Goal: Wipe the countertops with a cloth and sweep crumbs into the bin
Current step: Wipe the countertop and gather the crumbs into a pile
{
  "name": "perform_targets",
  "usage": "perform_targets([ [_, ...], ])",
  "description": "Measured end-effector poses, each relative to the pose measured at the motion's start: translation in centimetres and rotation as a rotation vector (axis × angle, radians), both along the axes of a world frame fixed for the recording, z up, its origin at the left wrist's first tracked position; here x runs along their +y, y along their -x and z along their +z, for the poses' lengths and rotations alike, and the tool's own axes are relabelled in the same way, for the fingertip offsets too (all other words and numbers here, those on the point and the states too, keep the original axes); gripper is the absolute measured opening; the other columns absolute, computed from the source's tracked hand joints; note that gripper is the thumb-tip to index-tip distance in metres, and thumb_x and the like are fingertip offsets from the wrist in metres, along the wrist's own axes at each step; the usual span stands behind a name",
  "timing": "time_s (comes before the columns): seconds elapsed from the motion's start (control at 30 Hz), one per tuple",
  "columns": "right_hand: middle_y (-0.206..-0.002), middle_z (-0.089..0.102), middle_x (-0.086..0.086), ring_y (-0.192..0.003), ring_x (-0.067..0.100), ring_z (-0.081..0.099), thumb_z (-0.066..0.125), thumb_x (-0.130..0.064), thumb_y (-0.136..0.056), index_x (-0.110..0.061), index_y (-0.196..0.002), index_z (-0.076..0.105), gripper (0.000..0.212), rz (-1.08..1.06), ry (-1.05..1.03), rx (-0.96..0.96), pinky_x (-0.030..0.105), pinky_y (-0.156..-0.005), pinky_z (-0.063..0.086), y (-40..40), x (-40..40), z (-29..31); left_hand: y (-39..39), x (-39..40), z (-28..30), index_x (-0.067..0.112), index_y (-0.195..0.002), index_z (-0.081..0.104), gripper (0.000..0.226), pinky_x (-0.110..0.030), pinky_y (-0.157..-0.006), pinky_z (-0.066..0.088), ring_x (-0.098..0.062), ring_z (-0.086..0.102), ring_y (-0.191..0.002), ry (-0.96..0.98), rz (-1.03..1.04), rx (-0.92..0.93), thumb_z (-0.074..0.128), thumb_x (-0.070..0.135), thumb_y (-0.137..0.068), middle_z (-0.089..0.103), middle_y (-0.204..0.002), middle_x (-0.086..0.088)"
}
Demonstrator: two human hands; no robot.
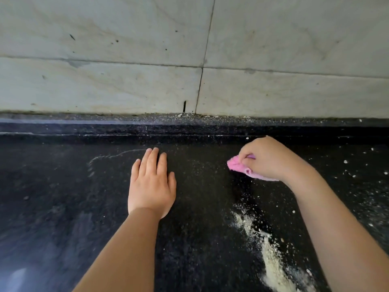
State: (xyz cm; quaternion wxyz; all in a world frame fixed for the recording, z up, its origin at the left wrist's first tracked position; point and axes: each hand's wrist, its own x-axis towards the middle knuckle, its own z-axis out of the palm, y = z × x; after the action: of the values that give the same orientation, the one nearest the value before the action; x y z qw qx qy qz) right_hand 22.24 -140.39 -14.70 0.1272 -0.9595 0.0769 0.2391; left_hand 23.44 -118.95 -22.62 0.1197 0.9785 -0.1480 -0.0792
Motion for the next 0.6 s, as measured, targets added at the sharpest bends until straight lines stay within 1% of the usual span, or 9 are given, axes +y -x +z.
perform_targets([
  [0.07, -0.099, 0.068, -0.001, -0.087, 0.019, 0.063, 0.047, -0.007, -0.086, -0.022, -0.082, 0.069, 0.028, -0.001, -0.035, 0.063, 0.032, -0.078, 0.051, 0.3, -0.7, 1.9, 0.0, -0.1, 0.0, 0.007, -0.141, 0.029, 0.064, -0.036, -0.113, 0.005, -0.023, 0.013, -0.141, 0.008, -0.001, -0.007, 0.016, 0.037, -0.086, 0.024, -0.150, -0.010],
  [0.1, -0.101, 0.068, -0.003, -0.085, 0.014, 0.063, 0.047, -0.007, -0.087, -0.021, -0.085, 0.069, 0.027, -0.008, -0.047, 0.018, 0.028, -0.080, 0.050, 0.3, -0.8, 2.2, 0.0, -0.1, -0.1, 0.006, -0.140, 0.032, 0.064, -0.037, -0.113, 0.007, -0.024, 0.016, -0.140, 0.010, 0.001, -0.016, 0.018, 0.036, -0.085, 0.027, -0.149, -0.011],
  [0.13, -0.104, 0.067, -0.007, -0.082, 0.006, 0.059, 0.047, -0.008, -0.088, -0.019, -0.091, 0.070, 0.026, -0.009, -0.050, -0.071, 0.018, -0.082, 0.044, 0.1, -0.7, 2.1, 0.0, -0.1, -0.2, 0.005, -0.139, 0.034, 0.063, -0.038, -0.113, 0.009, -0.025, 0.018, -0.139, 0.009, 0.005, -0.020, 0.019, 0.036, -0.085, 0.029, -0.148, -0.012],
  [0.2, -0.108, 0.062, -0.019, -0.076, -0.005, 0.048, 0.045, -0.008, -0.090, -0.018, -0.105, 0.067, 0.028, -0.020, -0.070, -0.256, -0.001, -0.075, 0.026, -0.7, 0.2, 0.9, 0.0, -0.1, -0.4, 0.004, -0.137, 0.037, 0.065, -0.038, -0.112, 0.009, -0.026, 0.021, -0.138, -0.001, 0.002, -0.031, 0.016, 0.038, -0.086, 0.033, -0.146, -0.013],
  [0.27, -0.114, 0.063, -0.016, -0.088, -0.001, 0.047, 0.046, -0.007, -0.090, -0.021, -0.115, 0.062, 0.033, 0.003, -0.096, -0.349, 0.002, -0.081, 0.024, -1.4, 1.7, -1.2, -0.1, 0.0, -0.5, 0.003, -0.135, 0.040, 0.072, -0.036, -0.111, 0.009, -0.027, 0.025, -0.137, -0.006, -0.002, -0.049, 0.008, 0.042, -0.083, 0.036, -0.144, -0.014],
  [0.33, -0.118, 0.063, -0.010, -0.101, 0.013, 0.049, 0.047, -0.005, -0.090, -0.019, -0.116, 0.061, 0.033, 0.021, -0.064, -0.383, 0.018, -0.091, 0.032, -1.4, 2.9, -3.7, -0.1, 0.0, -0.6, 0.004, -0.136, 0.039, 0.076, -0.037, -0.111, 0.009, -0.027, 0.024, -0.137, -0.013, -0.009, -0.049, 0.004, 0.043, -0.081, 0.035, -0.144, -0.013],
  [0.47, -0.113, 0.065, 0.003, -0.103, 0.025, 0.050, 0.047, -0.001, -0.087, -0.008, -0.097, 0.067, 0.023, 0.020, -0.031, -0.345, 0.026, -0.095, 0.031, -1.0, 2.8, -4.1, -0.2, -0.1, -0.3, 0.004, -0.137, 0.037, 0.068, -0.033, -0.109, 0.003, -0.026, 0.023, -0.138, -0.017, -0.001, -0.051, 0.011, 0.041, -0.086, 0.033, -0.146, -0.013],
  [0.53, -0.108, 0.067, 0.000, -0.095, 0.021, 0.057, 0.045, -0.004, -0.088, -0.008, -0.083, 0.068, 0.024, 0.060, -0.069, -0.141, 0.027, -0.090, 0.040, -0.3, 1.8, -2.5, -0.1, 0.0, 0.0, 0.008, -0.143, 0.024, 0.063, -0.032, -0.112, -0.002, -0.021, 0.009, -0.141, -0.021, 0.005, -0.013, 0.012, 0.039, -0.089, 0.019, -0.152, -0.009],
  [0.6, -0.105, 0.069, -0.004, -0.072, 0.011, 0.061, 0.045, -0.005, -0.088, -0.014, -0.092, 0.072, 0.029, 0.041, -0.126, -0.063, 0.020, -0.073, 0.047, 0.2, 1.1, -0.9, -0.2, 0.1, -0.1, 0.013, -0.146, 0.011, 0.056, -0.032, -0.113, -0.006, -0.017, -0.003, -0.141, -0.036, -0.006, 0.000, 0.012, 0.037, -0.095, 0.005, -0.154, -0.004],
])
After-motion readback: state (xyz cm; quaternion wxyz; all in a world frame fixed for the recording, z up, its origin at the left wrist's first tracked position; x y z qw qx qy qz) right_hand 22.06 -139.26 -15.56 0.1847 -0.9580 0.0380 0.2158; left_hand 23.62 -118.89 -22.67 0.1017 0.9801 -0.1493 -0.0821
